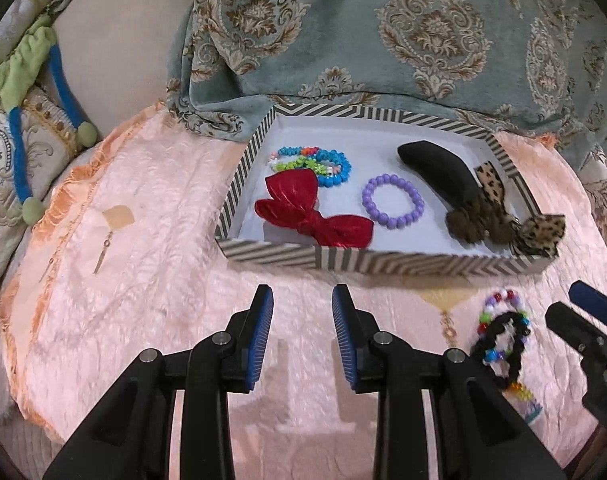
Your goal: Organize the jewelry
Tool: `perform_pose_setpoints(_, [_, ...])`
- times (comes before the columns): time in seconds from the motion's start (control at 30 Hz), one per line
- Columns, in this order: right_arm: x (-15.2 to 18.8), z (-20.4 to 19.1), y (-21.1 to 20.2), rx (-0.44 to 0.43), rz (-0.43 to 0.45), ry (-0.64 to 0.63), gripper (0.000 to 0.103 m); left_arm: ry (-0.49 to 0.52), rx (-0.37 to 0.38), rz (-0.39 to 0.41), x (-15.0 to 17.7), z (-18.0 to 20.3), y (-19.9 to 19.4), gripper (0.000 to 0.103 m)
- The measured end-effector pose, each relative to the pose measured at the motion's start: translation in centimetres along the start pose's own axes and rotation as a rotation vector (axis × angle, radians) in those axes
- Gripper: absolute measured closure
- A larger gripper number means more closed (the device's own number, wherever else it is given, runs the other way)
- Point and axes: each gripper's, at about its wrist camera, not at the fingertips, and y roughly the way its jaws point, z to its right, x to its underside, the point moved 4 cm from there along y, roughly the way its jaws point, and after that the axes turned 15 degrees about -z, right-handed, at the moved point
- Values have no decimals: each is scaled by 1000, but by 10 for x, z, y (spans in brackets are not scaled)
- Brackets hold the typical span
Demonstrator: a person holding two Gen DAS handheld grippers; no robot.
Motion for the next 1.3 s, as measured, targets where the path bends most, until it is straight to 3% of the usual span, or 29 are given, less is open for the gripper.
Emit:
perform_pose_setpoints(0.93, [47,30,-35,16,20,48,49,31,26,33,38,29,-27,89])
perform_pose_setpoints(1.07, [52,37,-31,16,8,56,49,30,69,7,40,32,-23,89])
perform_pose_setpoints(1.3, [54,47,-20,-25,-13,74,49,67,244,-75,51,49,-13,89])
